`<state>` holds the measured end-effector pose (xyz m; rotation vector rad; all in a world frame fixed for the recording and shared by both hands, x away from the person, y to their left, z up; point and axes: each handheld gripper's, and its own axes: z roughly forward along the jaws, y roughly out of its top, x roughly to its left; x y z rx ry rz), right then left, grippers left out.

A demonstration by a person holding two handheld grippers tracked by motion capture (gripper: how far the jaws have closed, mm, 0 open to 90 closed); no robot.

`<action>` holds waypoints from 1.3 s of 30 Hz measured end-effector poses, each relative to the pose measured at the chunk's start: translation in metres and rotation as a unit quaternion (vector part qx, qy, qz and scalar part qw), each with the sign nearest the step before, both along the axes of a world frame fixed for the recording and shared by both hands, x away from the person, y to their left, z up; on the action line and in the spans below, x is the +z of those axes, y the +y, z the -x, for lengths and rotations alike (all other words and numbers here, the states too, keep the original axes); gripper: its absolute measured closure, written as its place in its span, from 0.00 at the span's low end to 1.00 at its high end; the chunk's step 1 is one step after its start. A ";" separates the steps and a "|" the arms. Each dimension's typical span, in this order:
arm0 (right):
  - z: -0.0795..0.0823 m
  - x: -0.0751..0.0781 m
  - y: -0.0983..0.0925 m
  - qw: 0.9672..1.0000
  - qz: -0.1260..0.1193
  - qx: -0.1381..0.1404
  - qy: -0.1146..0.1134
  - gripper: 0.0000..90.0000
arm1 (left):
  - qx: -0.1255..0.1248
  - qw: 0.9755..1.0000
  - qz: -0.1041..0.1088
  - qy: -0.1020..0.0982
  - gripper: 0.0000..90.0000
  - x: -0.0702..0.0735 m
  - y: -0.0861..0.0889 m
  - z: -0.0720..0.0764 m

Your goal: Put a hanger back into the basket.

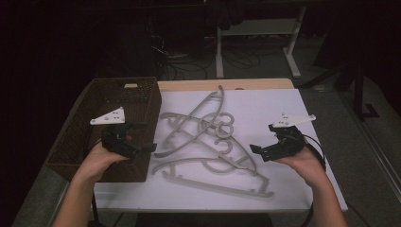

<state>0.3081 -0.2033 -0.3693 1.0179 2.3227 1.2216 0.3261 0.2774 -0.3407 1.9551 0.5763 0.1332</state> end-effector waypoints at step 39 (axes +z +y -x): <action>-0.001 -0.026 -0.004 1.000 -0.006 0.010 0.006 0.00 | -0.032 0.997 -0.068 0.023 0.00 -0.022 -0.133 -0.033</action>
